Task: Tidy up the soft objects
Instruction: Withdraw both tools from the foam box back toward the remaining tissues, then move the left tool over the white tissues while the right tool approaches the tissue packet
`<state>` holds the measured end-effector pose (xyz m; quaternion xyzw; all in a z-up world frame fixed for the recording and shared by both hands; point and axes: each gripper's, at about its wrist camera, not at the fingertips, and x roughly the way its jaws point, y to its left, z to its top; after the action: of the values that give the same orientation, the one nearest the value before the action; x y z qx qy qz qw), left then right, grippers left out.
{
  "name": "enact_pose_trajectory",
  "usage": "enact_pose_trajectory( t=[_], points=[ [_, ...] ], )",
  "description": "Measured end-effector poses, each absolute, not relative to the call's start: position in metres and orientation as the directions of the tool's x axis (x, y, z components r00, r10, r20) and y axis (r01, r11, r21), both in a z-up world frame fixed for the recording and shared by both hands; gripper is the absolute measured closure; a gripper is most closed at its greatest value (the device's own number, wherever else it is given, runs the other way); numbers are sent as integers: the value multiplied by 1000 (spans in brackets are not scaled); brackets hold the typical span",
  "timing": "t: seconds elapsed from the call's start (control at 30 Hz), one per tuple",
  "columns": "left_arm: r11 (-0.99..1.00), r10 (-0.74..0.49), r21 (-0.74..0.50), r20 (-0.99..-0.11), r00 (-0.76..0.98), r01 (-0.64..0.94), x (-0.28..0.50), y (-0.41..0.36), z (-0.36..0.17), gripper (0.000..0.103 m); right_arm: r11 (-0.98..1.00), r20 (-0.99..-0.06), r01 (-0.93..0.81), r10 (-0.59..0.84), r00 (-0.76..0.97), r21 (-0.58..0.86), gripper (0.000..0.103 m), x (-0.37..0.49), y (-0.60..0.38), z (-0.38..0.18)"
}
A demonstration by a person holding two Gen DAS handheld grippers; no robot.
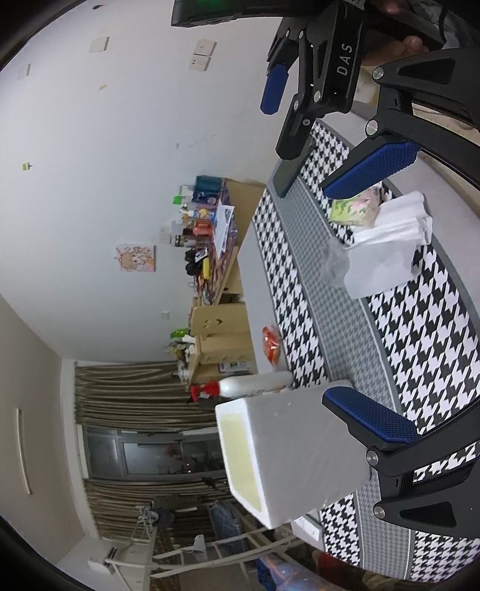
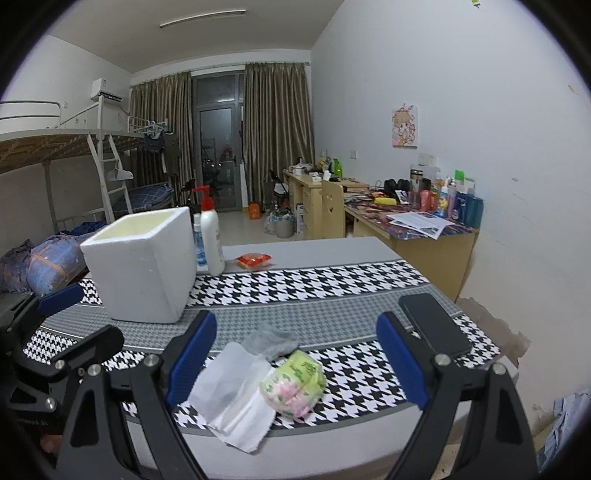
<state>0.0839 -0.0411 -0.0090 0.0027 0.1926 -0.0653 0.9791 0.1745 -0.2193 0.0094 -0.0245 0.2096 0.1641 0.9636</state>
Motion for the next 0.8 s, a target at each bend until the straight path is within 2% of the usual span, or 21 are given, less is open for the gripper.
enact_pose_trajectory(
  t=[0.4, 0.8],
  points=[
    [987, -157, -41, -438, 885, 154, 92, -50, -32, 1, 953, -466, -302, 282, 839, 32, 12, 182, -233, -18],
    [989, -142, -36, -481, 865, 143, 107, -53, -51, 1, 952, -566, -302, 281, 775, 58, 12, 208, -229, -58]
  ],
)
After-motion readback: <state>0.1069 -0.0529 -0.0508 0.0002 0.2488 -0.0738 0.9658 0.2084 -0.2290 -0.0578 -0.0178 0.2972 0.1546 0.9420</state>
